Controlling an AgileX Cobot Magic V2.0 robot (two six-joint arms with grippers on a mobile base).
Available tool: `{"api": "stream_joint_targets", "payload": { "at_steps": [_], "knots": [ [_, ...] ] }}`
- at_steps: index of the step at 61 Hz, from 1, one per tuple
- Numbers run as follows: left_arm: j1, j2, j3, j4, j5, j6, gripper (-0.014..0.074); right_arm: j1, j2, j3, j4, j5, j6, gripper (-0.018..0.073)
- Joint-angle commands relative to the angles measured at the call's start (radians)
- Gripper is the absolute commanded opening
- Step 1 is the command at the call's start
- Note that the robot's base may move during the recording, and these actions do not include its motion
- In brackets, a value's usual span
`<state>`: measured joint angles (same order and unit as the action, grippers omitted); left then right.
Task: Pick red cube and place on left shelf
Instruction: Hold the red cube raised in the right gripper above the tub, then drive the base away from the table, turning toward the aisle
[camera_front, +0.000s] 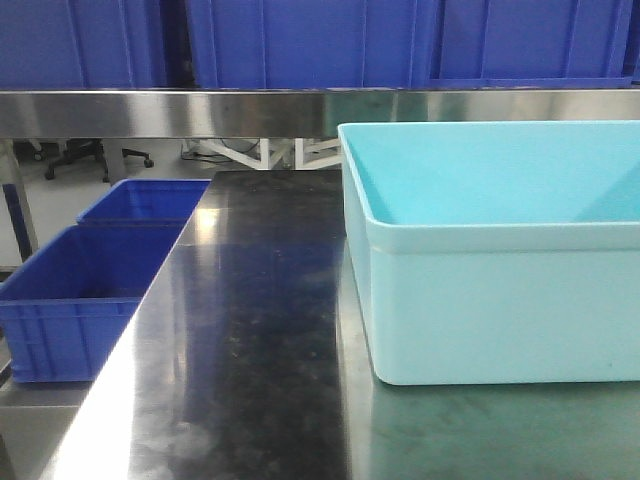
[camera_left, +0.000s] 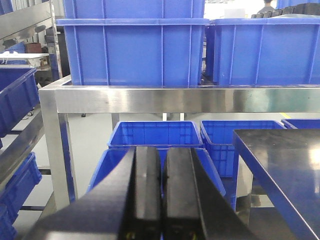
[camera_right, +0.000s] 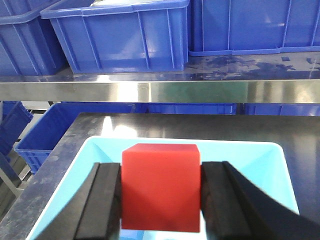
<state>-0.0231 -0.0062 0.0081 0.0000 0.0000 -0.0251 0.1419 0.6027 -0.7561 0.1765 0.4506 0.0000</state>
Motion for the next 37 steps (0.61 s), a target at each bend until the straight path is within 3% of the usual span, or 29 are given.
{"api": "stream_joint_targets", "payload": {
  "at_steps": [1, 37],
  "knots": [
    [0.002, -0.014, 0.025, 0.000, -0.086, 0.000, 0.0102, -0.001, -0.001, -0.027, 0.008, -0.098, -0.006, 0.0056],
    [0.002, -0.014, 0.025, 0.000, -0.086, 0.000, 0.0102, -0.001, -0.001, -0.027, 0.008, -0.098, -0.006, 0.0056]
  ]
}}
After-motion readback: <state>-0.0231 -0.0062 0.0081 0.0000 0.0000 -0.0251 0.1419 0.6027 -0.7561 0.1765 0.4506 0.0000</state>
